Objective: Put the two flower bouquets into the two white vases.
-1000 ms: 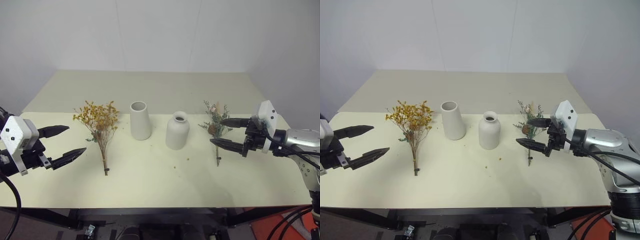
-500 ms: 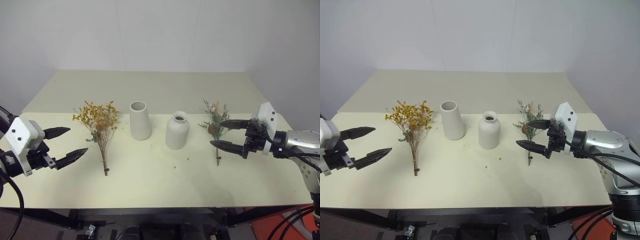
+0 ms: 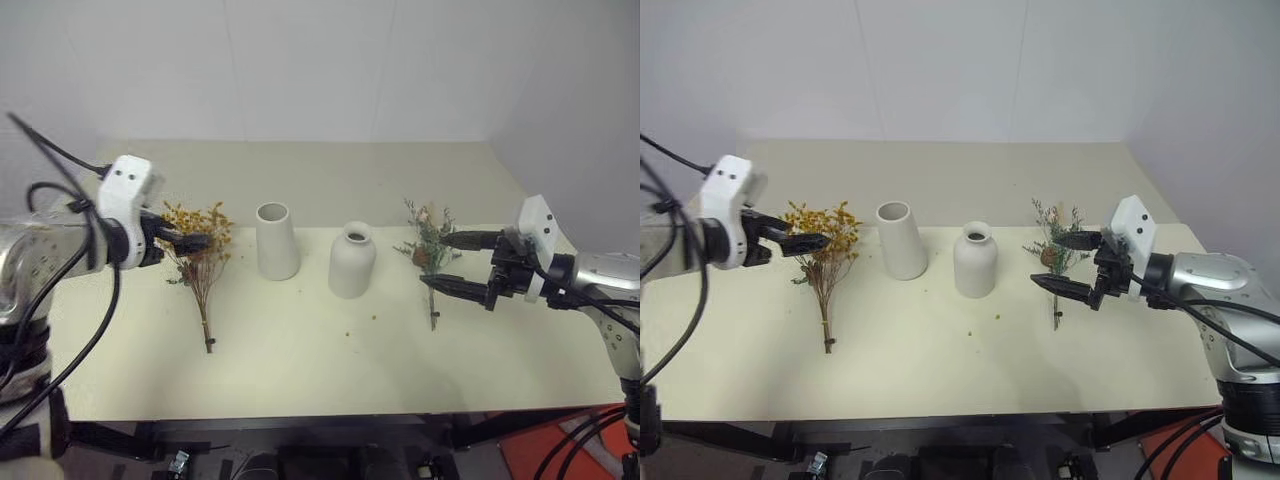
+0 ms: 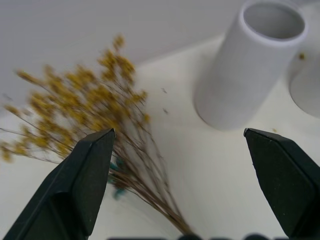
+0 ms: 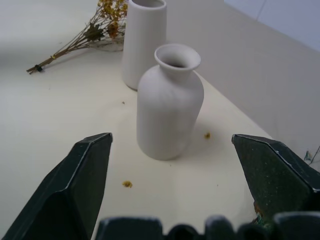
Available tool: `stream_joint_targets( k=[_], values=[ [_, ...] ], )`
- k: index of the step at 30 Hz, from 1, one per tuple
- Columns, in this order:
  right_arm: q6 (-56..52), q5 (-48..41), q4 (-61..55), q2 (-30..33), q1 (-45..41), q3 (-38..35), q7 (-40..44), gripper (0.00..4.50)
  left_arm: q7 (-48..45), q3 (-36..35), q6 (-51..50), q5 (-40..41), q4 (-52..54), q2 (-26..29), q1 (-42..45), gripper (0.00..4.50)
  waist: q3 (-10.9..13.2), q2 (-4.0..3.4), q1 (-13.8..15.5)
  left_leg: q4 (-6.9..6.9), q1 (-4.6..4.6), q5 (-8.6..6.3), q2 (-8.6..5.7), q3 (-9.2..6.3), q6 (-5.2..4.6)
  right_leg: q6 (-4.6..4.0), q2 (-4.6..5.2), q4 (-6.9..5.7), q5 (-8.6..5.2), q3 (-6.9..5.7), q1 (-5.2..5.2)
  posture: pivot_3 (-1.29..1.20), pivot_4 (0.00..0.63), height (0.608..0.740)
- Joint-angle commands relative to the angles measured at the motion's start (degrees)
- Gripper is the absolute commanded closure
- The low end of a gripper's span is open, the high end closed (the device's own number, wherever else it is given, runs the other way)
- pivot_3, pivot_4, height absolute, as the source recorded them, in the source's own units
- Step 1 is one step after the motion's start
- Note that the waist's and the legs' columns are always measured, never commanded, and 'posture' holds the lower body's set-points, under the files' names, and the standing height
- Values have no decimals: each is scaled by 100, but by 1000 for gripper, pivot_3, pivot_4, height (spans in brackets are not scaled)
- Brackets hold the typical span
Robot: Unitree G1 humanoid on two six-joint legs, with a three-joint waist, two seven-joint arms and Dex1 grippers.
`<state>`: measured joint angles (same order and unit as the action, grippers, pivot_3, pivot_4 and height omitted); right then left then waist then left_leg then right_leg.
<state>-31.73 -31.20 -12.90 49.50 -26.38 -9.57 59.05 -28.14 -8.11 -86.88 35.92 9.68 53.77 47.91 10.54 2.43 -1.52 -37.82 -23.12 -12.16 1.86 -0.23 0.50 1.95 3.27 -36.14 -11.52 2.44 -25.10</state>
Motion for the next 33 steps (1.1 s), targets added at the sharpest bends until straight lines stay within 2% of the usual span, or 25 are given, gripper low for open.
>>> stream_joint_targets(
  k=[1,6,11,17,20,23,33],
  values=[
    [127,-204,-6,-31,-576,-12,175,0,197,772,-557,-99,-583,126,770,13,0,0,-29,0,3,0,0,0,0,0,0,-2,0,1,1,0,150,740],
    [235,-159,301,-139,-1238,266,454,0,346,1797,-562,210,-1677,397,1547,13,1,0,-103,4,3,0,1,0,0,-1,-2,0,-1,4,-3,0,150,740],
    [396,-59,502,-248,-1499,518,669,0,909,2483,-562,772,-2702,355,1961,13,1,0,-80,3,-7,0,-2,-2,0,-1,2,0,0,4,-9,0,150,740],
    [513,1,682,-290,-1639,592,795,0,1834,3072,-562,2083,-3272,496,2093,13,1,1,-61,0,-16,0,-4,-2,0,-2,6,-1,1,3,-15,0,150,740],
    [546,20,749,-292,-1703,612,874,0,2499,3173,-562,2907,-3384,564,1941,13,1,1,-62,0,-15,0,-3,-2,0,-3,7,-2,2,3,-16,0,150,740],
    [569,62,843,-309,-1787,637,954,0,3070,3207,-562,3386,-3496,471,1762,13,1,1,-61,-1,-13,0,-5,-2,0,-5,7,-6,3,5,-16,0,150,740],
    [620,175,1139,-303,-2103,730,1199,0,4511,2723,-562,3535,-4434,-374,1604,13,1,1,-28,-3,-14,1,-12,-1,1,-26,11,-4,16,5,-14,0,150,740]
  ],
)
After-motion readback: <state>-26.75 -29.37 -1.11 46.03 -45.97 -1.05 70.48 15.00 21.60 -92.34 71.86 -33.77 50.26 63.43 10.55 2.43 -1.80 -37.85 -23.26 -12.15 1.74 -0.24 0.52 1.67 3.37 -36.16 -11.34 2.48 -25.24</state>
